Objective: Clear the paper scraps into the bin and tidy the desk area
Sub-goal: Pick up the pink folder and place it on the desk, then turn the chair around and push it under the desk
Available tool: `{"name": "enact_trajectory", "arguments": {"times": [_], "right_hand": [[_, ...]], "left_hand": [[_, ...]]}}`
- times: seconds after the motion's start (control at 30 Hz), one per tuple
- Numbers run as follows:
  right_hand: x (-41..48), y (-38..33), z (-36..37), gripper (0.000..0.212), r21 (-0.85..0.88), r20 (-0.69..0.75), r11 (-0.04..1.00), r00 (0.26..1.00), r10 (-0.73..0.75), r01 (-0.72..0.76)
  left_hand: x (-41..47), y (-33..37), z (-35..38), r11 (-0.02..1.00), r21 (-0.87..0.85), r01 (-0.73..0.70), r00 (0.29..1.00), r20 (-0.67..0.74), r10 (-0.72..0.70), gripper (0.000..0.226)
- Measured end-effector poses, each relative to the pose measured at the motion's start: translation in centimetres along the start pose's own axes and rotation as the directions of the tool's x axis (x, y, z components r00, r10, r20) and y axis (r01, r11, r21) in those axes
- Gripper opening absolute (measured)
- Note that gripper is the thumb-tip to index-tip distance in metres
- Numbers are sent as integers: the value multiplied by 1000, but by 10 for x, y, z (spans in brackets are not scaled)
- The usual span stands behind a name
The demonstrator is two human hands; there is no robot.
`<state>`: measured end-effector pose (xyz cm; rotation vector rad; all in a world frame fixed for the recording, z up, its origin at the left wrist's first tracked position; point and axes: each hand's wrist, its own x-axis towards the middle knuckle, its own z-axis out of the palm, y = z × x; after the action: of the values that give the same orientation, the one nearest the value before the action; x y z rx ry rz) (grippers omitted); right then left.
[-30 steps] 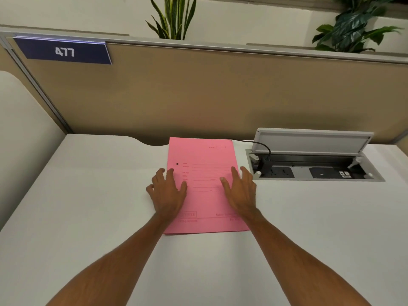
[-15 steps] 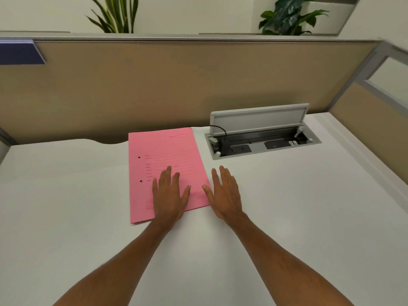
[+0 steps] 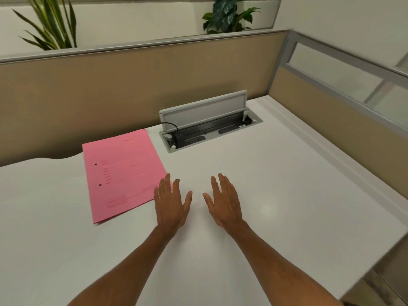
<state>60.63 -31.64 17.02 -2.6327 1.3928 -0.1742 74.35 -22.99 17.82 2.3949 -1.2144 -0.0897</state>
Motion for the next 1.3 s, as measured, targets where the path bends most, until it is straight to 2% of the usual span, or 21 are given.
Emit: {"name": "enact_trajectory", "arguments": {"times": [0.33, 0.47, 0.6, 0.73, 0.87, 1.03, 1.3], "right_hand": [[-100, 86, -53, 58, 89, -88, 987, 986, 145, -137], [-148, 121, -71, 58, 66, -147, 983, 972, 181, -173], [-197, 154, -83, 62, 9, -142, 971, 960, 240, -241], [-244, 178, -95, 64, 5, -148, 953, 943, 299, -302], [-289, 192, -106, 65, 46, -140, 930, 920, 366, -364], [-341, 200, -123, 59, 94, -170, 887, 870, 462, -452], [-419, 211, -138, 58, 102, -233, 790, 757, 610, -605]], "left_hand": [[-77, 96, 13, 982, -25, -186, 982, 9, 186, 51], [-111, 138, 14, 968, -47, -248, 968, 30, 250, 51], [-152, 167, 12, 935, -32, -353, 935, 39, 354, 54], [-193, 194, 8, 909, -30, -417, 905, 79, 418, 70], [-230, 220, 10, 888, -81, -452, 884, 94, 458, 61], [-269, 249, 10, 858, -150, -492, 847, 144, 511, 59], [-317, 286, 12, 765, -252, -593, 736, 215, 641, 60]]}}
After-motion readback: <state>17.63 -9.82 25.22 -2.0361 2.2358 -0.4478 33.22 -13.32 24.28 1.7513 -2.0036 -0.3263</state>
